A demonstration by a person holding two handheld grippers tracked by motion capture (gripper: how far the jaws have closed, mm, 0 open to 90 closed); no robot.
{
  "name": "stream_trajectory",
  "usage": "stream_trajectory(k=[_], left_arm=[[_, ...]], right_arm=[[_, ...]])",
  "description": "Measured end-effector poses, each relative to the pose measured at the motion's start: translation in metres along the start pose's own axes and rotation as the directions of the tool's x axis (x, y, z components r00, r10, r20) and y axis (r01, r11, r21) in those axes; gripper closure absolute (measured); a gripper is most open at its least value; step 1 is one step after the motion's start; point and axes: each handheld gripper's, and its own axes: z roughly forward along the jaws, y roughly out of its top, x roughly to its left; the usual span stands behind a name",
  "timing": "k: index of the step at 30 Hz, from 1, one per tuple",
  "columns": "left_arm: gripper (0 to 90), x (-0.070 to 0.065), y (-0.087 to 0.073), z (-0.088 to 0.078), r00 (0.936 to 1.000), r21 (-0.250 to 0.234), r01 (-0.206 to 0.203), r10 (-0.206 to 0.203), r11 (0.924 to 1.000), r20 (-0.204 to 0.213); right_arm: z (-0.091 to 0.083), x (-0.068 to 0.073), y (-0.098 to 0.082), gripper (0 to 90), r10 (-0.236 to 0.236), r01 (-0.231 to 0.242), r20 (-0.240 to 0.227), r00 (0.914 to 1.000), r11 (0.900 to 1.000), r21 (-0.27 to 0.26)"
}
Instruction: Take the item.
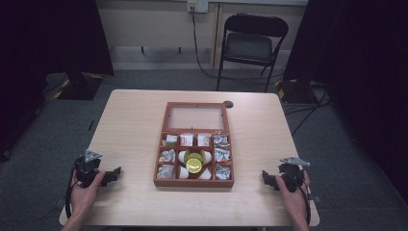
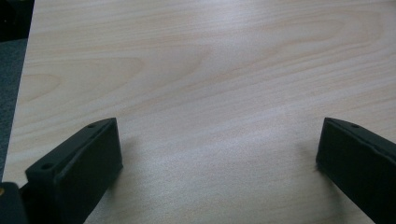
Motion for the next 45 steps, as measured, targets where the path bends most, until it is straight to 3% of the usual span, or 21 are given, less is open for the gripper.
stream_trajectory(k=[8,14,17,18,20,24,26,30,37,41,42,45], left_arm=[[0.5,0.0,0.0,-0.001,1.0,0.003,-0.003,0.003,1.0,0.007],[16.9,-0.002,0.002,-0.006,1.0,-0.002,0.005,-0.005,1.0,-0.007],[16.1,-0.003,0.002,-0.006,1.0,0.001,-0.003,0.003,1.0,0.009],[16.8,-0.005,0.002,-0.007,0.9991,-0.002,-0.009,0.009,1.0,0.041],[17.6,-0.007,0.003,-0.009,0.9981,-0.013,-0.017,0.018,0.9998,0.059],[20.3,-0.012,0.006,-0.012,0.9972,-0.041,-0.046,0.048,0.9981,0.057],[22.4,-0.014,0.008,-0.014,0.9952,-0.066,-0.052,0.058,0.9965,0.079],[22.3,-0.02,0.011,-0.017,0.9934,-0.088,-0.071,0.078,0.9936,0.084],[22.3,-0.027,0.02,-0.017,0.9884,-0.095,-0.115,0.124,0.9888,0.088],[24.6,-0.031,0.024,-0.019,0.9879,-0.111,-0.094,0.107,0.9894,0.113],[26.5,-0.034,0.028,-0.019,0.9858,-0.121,-0.077,0.094,0.9897,0.139],[26.4,-0.038,0.032,-0.018,0.9845,-0.124,-0.085,0.103,0.9887,0.142]], right_arm=[[0.0,0.0,0.0,0.0,-0.001,0.001,0.0,1.0,1.0,0.0],[0.0,0.0,0.0,0.0,-0.001,0.001,-0.001,1.0,1.0,0.0],[0.0,0.0,0.0,0.0,-0.002,0.002,-0.001,1.0,1.0,0.0],[0.0,0.0,0.0,0.0,-0.001,0.001,-0.001,1.0,1.0,0.0],[0.0,0.0,0.0,0.0,-0.001,0.001,-0.001,1.0,1.0,0.0],[0.0,0.0,0.0,0.0,-0.001,0.001,-0.001,1.0,1.0,0.0],[0.0,0.0,0.0,0.0,-0.002,0.002,-0.003,1.0,1.0,0.0],[0.0,0.0,0.0,0.0,-0.002,0.002,-0.003,1.0,1.0,0.0],[0.0,0.0,0.0,0.0,-0.002,0.002,-0.003,1.0,1.0,0.0],[0.0,0.0,0.0,0.0,-0.002,0.002,-0.003,1.0,1.0,0.0],[0.0,0.0,0.0,0.0,-0.003,0.003,-0.003,1.0,1.0,0.0],[0.0,0.0,0.0,0.0,-0.003,0.003,-0.003,1.0,1.0,0.0]])
